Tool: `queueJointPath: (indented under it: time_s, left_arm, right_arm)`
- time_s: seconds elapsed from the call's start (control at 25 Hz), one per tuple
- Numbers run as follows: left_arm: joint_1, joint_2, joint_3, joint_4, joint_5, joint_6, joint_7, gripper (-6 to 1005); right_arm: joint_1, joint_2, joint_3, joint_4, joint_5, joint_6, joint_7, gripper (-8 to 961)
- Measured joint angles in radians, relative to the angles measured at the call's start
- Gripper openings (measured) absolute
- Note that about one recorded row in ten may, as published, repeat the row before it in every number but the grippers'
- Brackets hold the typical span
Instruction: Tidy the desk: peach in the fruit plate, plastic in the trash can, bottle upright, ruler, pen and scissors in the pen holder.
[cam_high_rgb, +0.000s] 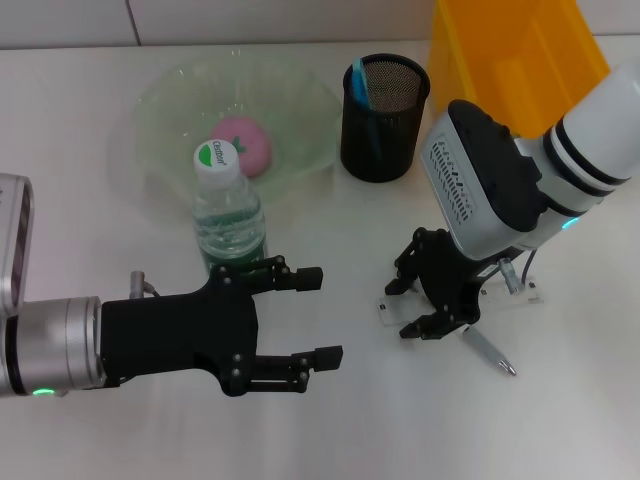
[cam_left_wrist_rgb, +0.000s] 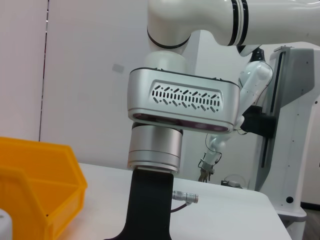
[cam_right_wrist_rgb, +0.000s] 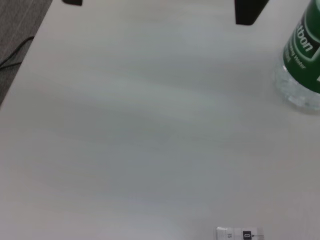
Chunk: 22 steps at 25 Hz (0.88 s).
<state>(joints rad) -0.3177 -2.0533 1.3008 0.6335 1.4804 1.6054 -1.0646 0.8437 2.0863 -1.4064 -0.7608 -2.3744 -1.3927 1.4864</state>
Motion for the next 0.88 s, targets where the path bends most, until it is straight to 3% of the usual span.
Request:
queueJointPath:
  time_s: [0.2,0.56,0.64,0.68,0.72,0.88]
  left_arm:
    - [0.000,0.000,0.000,0.000,0.000,-0.001,0.000,812]
    - [-0.001,0.003,0.000,0.002,0.000,-0.004,0.000,812]
    - [-0.001,0.004,0.000,0.004,0.000,-0.003,0.000,812]
    - [-0.001,0.005,0.000,0.007,0.000,-0.003,0.000,812]
    - [-0.001,0.005,0.000,0.009,0.000,-0.002,0.000,812]
    - [0.000,0.005,0.000,0.014,0.000,0.001,0.000,812]
  right_arm:
    - [0.000,0.000,-0.011,-0.001,-0.001,0.001,0.000,386]
    - [-0.016,0.000,0.002,-0.070,0.006,-0.016,0.047,384]
    - [-0.042,-0.002,0.008,-0.145,0.007,-0.037,0.088,383]
    - [-0.072,-0.005,0.043,-0.245,0.008,-0.075,0.120,383]
    - [-0.072,-0.005,0.043,-0.245,0.008,-0.075,0.120,383]
    - [-0.124,-0.006,0.246,-0.494,0.008,-0.227,0.176,383]
